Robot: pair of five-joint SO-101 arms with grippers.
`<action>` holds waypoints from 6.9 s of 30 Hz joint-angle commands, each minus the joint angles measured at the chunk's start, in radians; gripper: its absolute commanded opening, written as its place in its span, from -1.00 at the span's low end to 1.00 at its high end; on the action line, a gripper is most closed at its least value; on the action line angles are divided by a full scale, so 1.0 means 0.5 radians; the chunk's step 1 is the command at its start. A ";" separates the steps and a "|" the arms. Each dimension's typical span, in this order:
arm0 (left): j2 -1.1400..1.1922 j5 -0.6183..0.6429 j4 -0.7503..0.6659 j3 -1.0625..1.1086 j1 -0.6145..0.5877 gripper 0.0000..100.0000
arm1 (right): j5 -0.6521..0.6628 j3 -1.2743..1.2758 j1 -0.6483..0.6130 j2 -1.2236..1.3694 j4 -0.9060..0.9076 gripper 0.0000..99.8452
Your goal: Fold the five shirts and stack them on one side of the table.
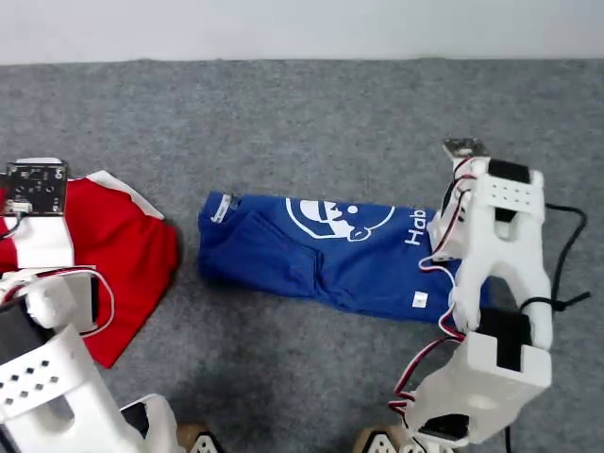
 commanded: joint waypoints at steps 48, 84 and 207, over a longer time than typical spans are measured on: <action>-0.034 -0.006 0.015 -0.008 0.006 -0.97 | 0.939 -0.835 0.870 0.229 0.321 -0.98; -0.034 -0.006 0.000 -0.002 0.009 -0.97 | -0.203 -1.123 -1.162 0.103 0.649 -0.98; -0.034 0.006 -0.043 0.106 0.009 -0.97 | 0.092 -1.323 -1.585 0.265 0.784 -0.76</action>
